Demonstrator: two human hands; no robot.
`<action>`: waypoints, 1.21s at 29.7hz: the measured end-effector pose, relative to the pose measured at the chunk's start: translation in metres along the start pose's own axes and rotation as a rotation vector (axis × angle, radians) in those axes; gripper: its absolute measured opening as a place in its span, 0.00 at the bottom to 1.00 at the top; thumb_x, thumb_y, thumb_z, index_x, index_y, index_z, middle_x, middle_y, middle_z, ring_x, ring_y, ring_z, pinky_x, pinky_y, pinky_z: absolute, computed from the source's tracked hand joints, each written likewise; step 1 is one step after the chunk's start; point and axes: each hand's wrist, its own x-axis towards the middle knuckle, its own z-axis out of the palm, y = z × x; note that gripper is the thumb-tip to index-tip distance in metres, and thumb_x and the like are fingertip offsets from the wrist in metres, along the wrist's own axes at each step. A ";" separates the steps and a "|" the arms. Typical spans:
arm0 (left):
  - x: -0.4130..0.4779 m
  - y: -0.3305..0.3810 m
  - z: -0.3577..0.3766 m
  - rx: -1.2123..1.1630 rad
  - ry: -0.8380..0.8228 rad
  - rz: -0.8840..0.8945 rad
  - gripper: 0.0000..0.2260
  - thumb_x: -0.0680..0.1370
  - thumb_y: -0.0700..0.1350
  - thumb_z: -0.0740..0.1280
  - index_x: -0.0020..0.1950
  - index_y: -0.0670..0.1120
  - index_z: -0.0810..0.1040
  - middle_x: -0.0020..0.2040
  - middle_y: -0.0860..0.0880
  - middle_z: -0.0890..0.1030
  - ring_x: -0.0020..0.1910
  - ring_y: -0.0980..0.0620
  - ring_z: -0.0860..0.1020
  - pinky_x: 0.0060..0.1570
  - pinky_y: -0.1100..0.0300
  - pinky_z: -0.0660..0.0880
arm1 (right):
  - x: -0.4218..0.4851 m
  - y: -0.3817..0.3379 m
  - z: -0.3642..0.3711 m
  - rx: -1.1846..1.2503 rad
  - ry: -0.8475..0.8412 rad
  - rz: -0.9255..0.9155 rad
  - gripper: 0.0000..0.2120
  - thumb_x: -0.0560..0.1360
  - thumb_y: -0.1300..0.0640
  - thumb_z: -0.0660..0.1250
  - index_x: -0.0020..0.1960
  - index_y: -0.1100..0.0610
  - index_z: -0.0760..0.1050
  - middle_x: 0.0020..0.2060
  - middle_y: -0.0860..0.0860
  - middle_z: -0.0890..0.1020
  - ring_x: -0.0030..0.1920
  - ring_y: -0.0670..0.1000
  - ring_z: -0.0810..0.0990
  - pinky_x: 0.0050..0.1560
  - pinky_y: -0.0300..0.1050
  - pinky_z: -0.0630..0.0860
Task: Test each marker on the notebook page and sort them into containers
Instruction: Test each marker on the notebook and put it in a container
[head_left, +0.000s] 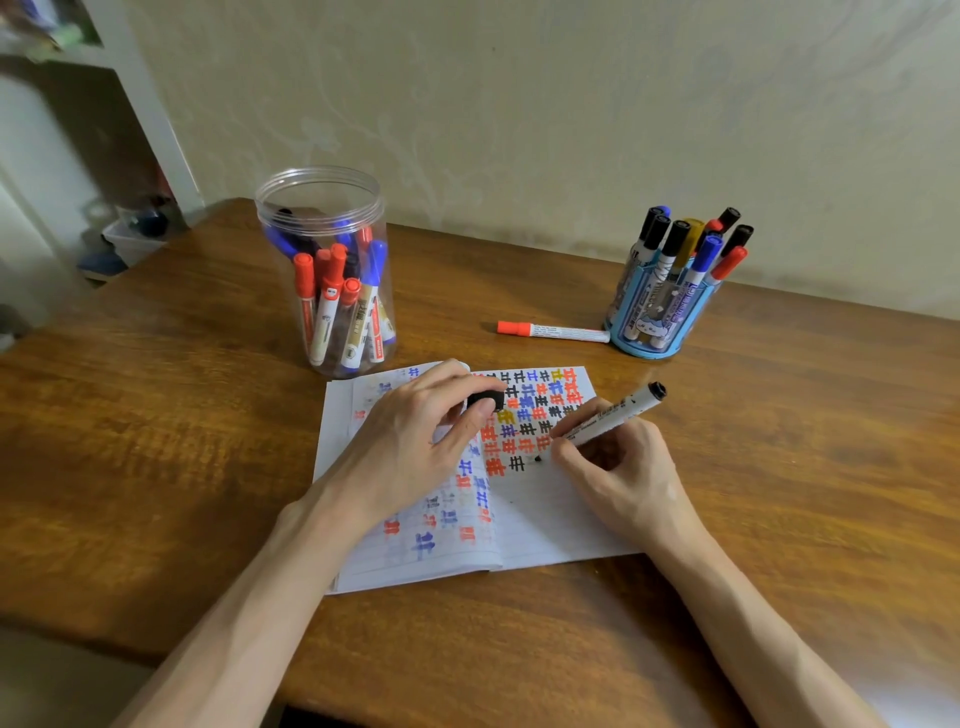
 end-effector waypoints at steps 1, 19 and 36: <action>0.000 0.000 0.000 0.002 0.005 0.011 0.15 0.84 0.51 0.62 0.69 0.50 0.78 0.59 0.57 0.77 0.61 0.57 0.78 0.46 0.59 0.82 | 0.000 -0.001 0.000 0.017 -0.010 0.012 0.02 0.73 0.51 0.72 0.44 0.50 0.82 0.43 0.45 0.87 0.45 0.46 0.87 0.44 0.45 0.84; -0.002 0.010 -0.001 -0.160 -0.016 -0.068 0.15 0.76 0.53 0.69 0.63 0.59 0.82 0.59 0.58 0.84 0.59 0.64 0.80 0.50 0.65 0.81 | -0.004 -0.023 -0.012 0.419 0.009 0.047 0.10 0.78 0.52 0.74 0.52 0.60 0.82 0.42 0.57 0.87 0.39 0.56 0.84 0.42 0.53 0.79; -0.001 0.012 -0.001 -0.167 -0.006 -0.090 0.13 0.78 0.50 0.69 0.63 0.56 0.82 0.58 0.58 0.83 0.59 0.63 0.79 0.49 0.59 0.82 | -0.005 -0.023 -0.014 0.653 -0.106 0.198 0.18 0.75 0.47 0.69 0.59 0.57 0.86 0.49 0.59 0.88 0.43 0.57 0.84 0.44 0.48 0.78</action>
